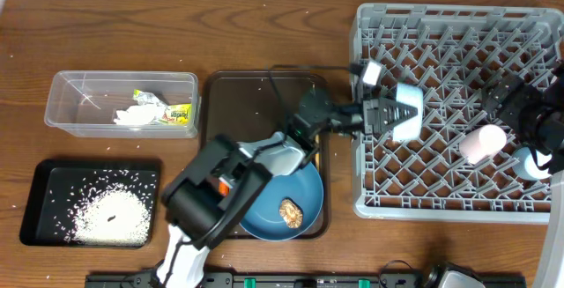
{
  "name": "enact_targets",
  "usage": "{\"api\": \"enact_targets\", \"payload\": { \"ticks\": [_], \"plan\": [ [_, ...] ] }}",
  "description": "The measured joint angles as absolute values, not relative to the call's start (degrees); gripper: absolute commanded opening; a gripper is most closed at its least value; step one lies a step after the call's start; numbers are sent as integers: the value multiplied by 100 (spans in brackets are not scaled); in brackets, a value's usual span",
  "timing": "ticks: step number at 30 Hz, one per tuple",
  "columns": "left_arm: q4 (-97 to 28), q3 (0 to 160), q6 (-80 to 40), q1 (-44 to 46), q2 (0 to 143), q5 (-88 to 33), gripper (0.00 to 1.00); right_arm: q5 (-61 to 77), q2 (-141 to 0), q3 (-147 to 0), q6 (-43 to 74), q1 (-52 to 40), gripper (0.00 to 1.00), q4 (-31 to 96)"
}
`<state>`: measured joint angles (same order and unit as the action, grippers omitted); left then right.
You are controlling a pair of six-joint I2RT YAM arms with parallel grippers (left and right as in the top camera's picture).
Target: Sort waste into correct bins and load items into the dishwasher rack
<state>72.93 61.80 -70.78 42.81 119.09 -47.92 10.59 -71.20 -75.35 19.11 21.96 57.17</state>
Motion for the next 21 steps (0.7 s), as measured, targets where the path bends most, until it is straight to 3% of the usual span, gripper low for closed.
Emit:
{"api": "enact_targets", "payload": {
  "ticks": [15,21],
  "plan": [
    [6879,6180,-7244,4278,12003,-4609,13,1057,-7120,-7535,1911,2196,94,5736],
    [6873,6180,-7124,4274,12003,-4630,47,996,-7120,-7535,1911,2196,94,5817]
  ]
}}
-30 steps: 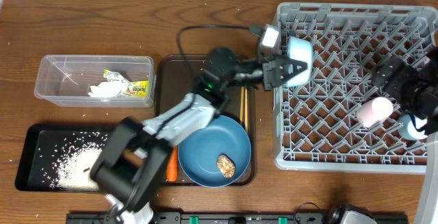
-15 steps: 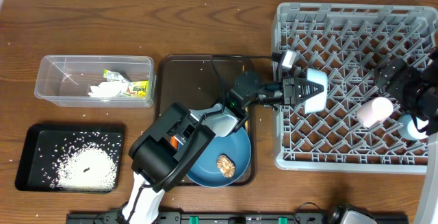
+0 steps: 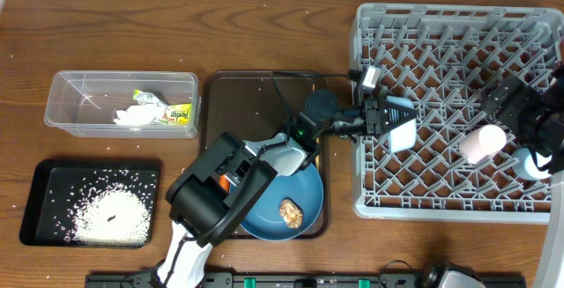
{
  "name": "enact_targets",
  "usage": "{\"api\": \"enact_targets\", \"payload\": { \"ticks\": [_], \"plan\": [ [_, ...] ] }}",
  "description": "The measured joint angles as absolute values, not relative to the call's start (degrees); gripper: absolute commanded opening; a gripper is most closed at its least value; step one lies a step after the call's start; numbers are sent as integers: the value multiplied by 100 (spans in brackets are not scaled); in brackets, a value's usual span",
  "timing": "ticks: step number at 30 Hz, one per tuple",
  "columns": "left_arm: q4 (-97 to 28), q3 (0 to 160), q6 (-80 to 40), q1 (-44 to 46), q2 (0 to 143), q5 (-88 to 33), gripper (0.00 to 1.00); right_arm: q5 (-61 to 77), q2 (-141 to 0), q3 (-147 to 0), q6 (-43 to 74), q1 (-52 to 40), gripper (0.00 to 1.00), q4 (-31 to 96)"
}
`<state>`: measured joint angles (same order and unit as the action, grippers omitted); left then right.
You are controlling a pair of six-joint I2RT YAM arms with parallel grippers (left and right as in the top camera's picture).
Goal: Sort waste into correct bins and load items into the dishwasher rack
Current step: 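Set light-blue bowl into dish rack and open left gripper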
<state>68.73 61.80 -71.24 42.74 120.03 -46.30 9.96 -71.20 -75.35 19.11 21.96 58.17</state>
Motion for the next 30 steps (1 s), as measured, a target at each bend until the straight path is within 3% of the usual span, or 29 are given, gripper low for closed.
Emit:
{"api": "enact_targets", "payload": {
  "ticks": [2,11,18,25,30],
  "plan": [
    [6882,6180,-7063,4259,12003,-4681,58,974,-7120,-7535,1911,2196,94,5828],
    [6722,6180,-6744,3990,12003,-5039,59,932,-7120,-7535,1911,2196,94,5828],
    [4812,6289,-5896,3529,11705,-5258,57,921,-7120,-7535,1911,2196,94,5826],
    [4032,6281,-5196,3216,11587,-5229,57,917,-7120,-7535,1911,2196,95,5815],
    [2676,6261,-4466,3210,10993,-4930,58,915,-7120,-7535,1911,2196,95,5804]
  ]
}}
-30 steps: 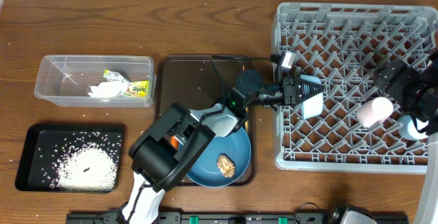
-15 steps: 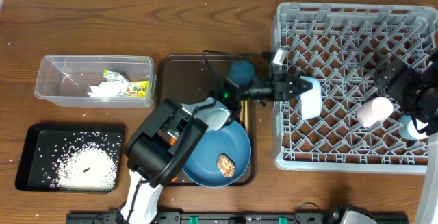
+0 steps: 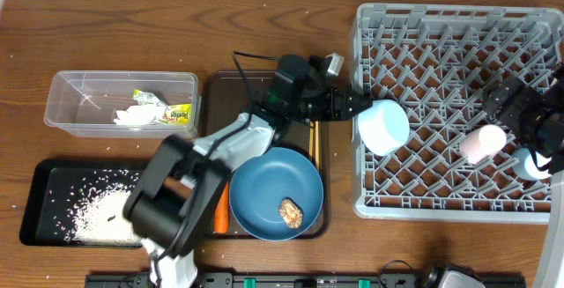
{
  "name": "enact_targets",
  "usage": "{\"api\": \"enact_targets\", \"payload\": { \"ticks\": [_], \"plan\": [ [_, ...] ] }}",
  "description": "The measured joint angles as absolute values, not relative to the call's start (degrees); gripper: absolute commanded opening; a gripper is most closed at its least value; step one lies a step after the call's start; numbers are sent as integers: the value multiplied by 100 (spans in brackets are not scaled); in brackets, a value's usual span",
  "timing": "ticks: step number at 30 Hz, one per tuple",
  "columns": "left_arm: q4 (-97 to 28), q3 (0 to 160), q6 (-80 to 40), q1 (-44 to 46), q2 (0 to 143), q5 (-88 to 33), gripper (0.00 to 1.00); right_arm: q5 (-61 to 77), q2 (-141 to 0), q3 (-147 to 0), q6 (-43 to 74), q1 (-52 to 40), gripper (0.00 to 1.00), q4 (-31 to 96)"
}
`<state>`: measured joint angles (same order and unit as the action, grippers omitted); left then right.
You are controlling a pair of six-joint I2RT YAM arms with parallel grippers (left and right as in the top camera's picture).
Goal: Sort waste into correct bins and load items into the dishwasher rack
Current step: 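Set light-blue bowl into dish rack and open left gripper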
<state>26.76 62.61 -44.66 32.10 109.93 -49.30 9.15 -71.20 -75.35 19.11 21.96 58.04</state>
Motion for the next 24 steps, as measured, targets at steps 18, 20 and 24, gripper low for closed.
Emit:
{"api": "enact_targets", "payload": {
  "ticks": [18,20,24],
  "plan": [
    [1422,6254,-3162,3719,10221,-3699,49,915,-7120,-7535,1911,2196,94,5798],
    [1387,6254,-3120,3719,10221,-3653,50,915,-7120,-7535,1911,2196,94,5798],
    [860,6320,-2952,3710,10160,-3400,56,915,-7120,-7535,1911,2196,94,5798]
  ]
}}
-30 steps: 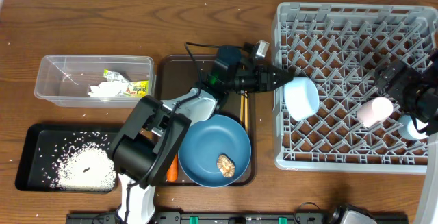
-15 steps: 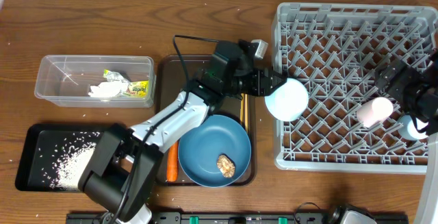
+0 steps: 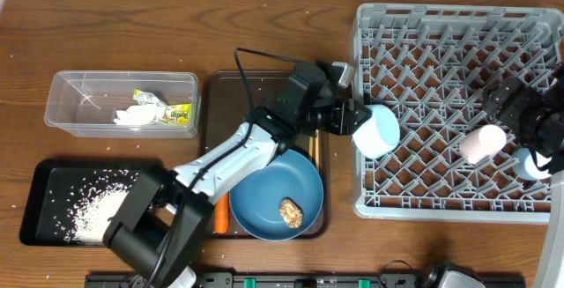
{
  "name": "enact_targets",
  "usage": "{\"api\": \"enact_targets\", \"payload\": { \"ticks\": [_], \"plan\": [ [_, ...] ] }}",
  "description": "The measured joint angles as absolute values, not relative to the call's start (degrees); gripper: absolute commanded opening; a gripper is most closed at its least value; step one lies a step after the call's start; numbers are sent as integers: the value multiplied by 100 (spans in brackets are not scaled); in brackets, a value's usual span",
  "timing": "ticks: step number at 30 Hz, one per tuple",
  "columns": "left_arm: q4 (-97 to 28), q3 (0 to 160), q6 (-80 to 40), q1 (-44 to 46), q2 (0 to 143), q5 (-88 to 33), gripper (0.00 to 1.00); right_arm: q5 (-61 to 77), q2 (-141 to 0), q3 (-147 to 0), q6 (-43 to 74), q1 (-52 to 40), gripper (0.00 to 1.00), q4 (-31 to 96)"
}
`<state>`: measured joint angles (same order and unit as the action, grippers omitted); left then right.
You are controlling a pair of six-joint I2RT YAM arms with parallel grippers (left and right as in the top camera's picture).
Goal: Sort waste into correct bins and load items into the dishwasher rack
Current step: 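Set light-blue bowl into dish rack and open left gripper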
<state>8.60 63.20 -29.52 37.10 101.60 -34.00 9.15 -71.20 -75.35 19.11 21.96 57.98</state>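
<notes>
A pale blue cup (image 3: 379,131) lies tilted at the left edge of the grey dishwasher rack (image 3: 458,24). My left gripper (image 3: 351,116) reaches it from the left, and its fingers appear closed on the cup's near side. My right gripper (image 3: 509,105) hovers over the right side of the rack, its jaws too dark to read. A pinkish-white cup (image 3: 485,143) and a light blue item (image 3: 529,160) sit in the rack beside it. A blue plate (image 3: 264,195) carrying a brown food scrap (image 3: 290,210) rests on the brown tray (image 3: 238,94).
A clear bin (image 3: 79,116) holding wrappers stands at the left. A black tray (image 3: 53,182) with spilled rice lies in front of it. An orange carrot (image 3: 221,215) and wooden chopsticks (image 3: 313,147) lie on the brown tray beside the plate.
The left gripper and the pale blue cup have shifted slightly left and nearer, and the left arm's elbow has swung lower. The right arm has not moved.
The left gripper first held the pale blue cup over the rack's left-middle. Then the cup was lower and tilted there. Later both were at the rack's left edge, where they stay now. The right arm stayed still throughout.
</notes>
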Motion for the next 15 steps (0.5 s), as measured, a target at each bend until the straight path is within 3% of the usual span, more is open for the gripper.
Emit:
{"api": "enact_targets", "payload": {
  "ticks": [6,15],
  "plan": [
    [-1529,6853,-2421,3610,9531,-2453,59,921,-7120,-7535,1909,2196,94,5798],
    [-4163,7177,-2132,2753,8372,-1450,58,1470,-7120,-7535,1763,2196,93,5795]
  ]
}}
